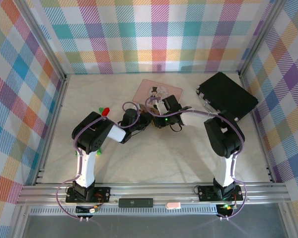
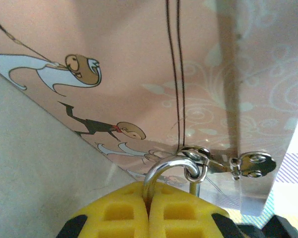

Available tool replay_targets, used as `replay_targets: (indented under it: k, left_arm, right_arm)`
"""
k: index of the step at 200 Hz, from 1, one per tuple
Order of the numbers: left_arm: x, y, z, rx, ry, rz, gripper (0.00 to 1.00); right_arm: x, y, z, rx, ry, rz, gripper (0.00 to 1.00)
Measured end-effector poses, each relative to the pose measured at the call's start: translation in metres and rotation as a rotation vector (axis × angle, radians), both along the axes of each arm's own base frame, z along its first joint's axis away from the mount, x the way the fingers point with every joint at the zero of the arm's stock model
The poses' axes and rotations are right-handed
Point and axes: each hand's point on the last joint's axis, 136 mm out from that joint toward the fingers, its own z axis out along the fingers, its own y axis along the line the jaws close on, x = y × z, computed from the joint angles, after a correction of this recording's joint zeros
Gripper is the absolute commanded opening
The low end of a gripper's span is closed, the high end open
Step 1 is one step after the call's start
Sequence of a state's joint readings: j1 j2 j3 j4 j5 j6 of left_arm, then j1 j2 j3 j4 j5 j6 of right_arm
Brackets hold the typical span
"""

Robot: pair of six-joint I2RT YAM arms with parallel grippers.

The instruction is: Unlock the padlock with the key

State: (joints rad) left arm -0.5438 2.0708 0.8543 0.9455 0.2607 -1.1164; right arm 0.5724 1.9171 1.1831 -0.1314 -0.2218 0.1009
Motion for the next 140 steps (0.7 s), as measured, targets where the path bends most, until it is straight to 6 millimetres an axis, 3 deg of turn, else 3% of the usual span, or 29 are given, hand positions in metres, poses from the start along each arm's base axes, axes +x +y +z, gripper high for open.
replay_targets:
  k: [21,43,72,85,109,140]
  left_arm:
    - [0.000,0.000,0.000,0.003,-0.002,0.000,0.00]
    - [0.001,0.000,0.000,0.005,-0.003,0.005,0.00]
    - [0.000,0.000,0.000,0.007,-0.005,0.004,0.00]
    - [0.001,0.001,0.000,0.008,-0.006,0.007,0.00]
    - [0.001,0.001,0.000,0.009,-0.006,0.010,0.00]
    - [0.002,0.002,0.000,0.005,-0.001,0.029,0.00]
  right_arm:
    - [-0.008,-0.008,0.008,0.005,0.009,-0.038,0.45]
    - [-0.015,-0.018,0.035,0.030,-0.008,-0.100,0.54]
    - [-0.009,-0.032,0.073,0.080,-0.039,-0.222,0.63]
    - [-0.001,-0.047,0.084,0.091,-0.043,-0.311,0.74]
    - [0.020,-0.082,0.087,0.090,-0.038,-0.501,0.80]
    - [0.044,-0.120,0.075,0.084,-0.011,-0.691,0.81]
